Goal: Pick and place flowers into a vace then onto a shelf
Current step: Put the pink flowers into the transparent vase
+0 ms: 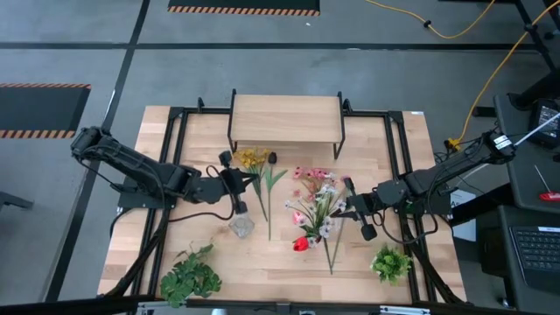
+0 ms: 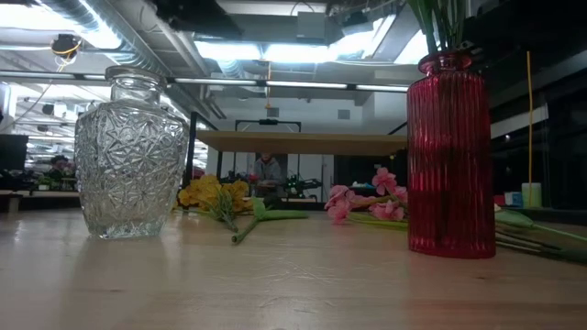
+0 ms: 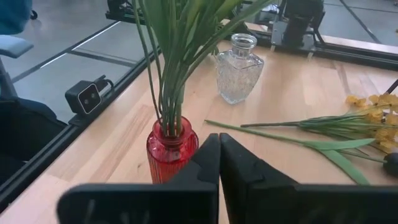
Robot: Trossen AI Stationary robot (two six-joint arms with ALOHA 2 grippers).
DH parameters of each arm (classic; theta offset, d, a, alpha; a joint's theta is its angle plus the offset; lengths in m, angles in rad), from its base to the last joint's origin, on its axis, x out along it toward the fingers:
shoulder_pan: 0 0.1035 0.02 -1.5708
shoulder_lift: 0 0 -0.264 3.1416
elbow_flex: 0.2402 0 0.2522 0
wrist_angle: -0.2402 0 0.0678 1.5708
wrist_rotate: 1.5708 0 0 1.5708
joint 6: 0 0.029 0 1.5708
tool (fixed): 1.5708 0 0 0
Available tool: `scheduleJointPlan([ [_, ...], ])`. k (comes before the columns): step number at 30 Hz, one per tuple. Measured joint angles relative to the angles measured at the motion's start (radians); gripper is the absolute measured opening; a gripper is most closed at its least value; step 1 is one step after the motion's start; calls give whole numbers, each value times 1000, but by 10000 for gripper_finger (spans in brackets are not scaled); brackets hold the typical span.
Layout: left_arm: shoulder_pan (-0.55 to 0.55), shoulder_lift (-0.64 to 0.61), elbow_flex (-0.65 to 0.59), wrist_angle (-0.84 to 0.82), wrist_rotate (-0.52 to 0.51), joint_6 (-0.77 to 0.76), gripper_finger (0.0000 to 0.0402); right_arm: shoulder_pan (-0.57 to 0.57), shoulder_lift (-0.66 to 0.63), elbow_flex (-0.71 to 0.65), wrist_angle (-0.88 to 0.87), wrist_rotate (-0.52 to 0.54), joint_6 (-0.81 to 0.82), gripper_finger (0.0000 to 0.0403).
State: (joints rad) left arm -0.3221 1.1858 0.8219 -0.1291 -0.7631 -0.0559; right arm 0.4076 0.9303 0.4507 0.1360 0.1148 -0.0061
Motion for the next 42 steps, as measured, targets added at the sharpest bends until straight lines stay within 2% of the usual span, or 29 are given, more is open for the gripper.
scheduleJointPlan([
  [8,63,0,0,-133,6,-108,3,-10,27,0,3,23,9,3],
  [14,112,0,0,-170,14,-82,3,-57,54,0,-1,26,57,3],
  [23,207,0,0,-189,200,28,3,-134,61,0,-12,26,103,4],
  [25,221,0,-19,-133,201,63,3,-147,61,0,-26,27,107,4],
  [28,238,-8,-110,81,213,148,3,-165,61,0,-47,26,107,4],
  [31,261,-9,-226,336,306,228,2,-179,61,0,-40,26,110,5],
  [34,287,-10,-314,492,376,244,3,-189,61,0,-35,26,136,5],
  [38,323,-26,-381,581,434,253,2,-210,61,0,-54,27,240,5],
  [42,370,-58,-404,582,561,253,3,-222,61,17,-170,44,278,5],
])
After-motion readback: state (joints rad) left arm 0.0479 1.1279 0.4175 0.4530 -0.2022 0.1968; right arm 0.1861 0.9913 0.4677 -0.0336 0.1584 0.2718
